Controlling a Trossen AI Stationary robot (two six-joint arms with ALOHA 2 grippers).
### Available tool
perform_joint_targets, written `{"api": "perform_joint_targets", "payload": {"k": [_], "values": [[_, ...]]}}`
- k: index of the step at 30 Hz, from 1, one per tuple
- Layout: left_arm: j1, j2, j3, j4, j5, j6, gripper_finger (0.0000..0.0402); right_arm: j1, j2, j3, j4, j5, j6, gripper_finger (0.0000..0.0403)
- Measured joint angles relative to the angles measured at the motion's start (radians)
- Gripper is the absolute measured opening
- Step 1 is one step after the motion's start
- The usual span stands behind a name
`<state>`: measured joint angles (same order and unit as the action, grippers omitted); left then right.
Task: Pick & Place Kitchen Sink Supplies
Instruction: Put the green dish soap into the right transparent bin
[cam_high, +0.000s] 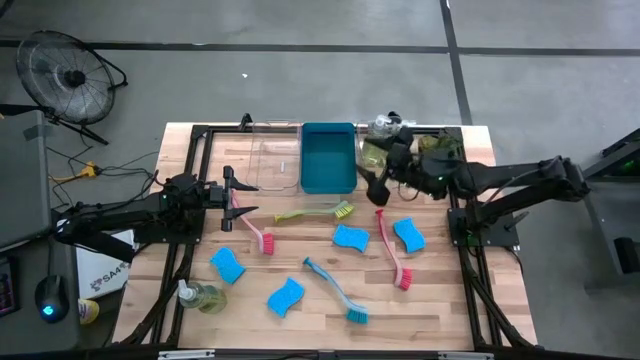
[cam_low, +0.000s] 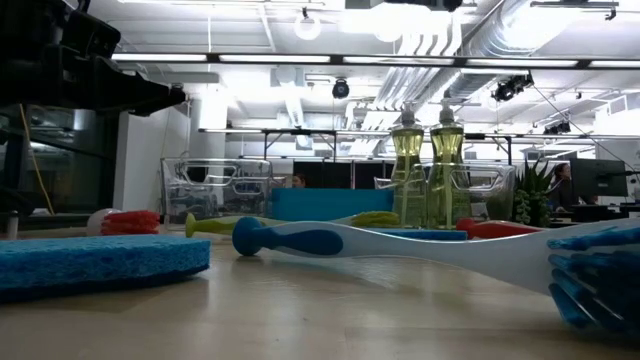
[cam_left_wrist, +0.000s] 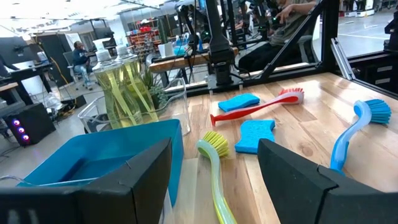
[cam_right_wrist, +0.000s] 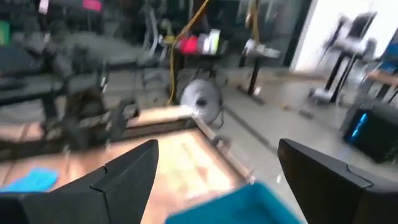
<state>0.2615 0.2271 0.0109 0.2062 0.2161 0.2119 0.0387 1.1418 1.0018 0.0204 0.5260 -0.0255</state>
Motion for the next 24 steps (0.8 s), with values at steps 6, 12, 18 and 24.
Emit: {"api": "perform_joint_targets", "payload": {"k": [6,12,18,24], "values": [[0.000,0.000,0.000,0.000,0.000,0.000,0.0234,0.039,-0.017,-0.003,-0.101,-0.059,0.102,0.0326],[0.000,0.000,0.000,0.000,0.000,0.000,0.0234,0.068,-0.087,-0.026,-0.166,-0.107,0.172,0.0319],[0.000,0.000,0.000,0.000,0.000,0.000,0.0234,0.126,-0.244,-0.240,-0.054,-0.114,0.300,0.0297],[0.000,0.000,0.000,0.000,0.000,0.000,0.0234,0.180,-0.420,-0.444,0.133,-0.112,0.316,0.0265]]}}
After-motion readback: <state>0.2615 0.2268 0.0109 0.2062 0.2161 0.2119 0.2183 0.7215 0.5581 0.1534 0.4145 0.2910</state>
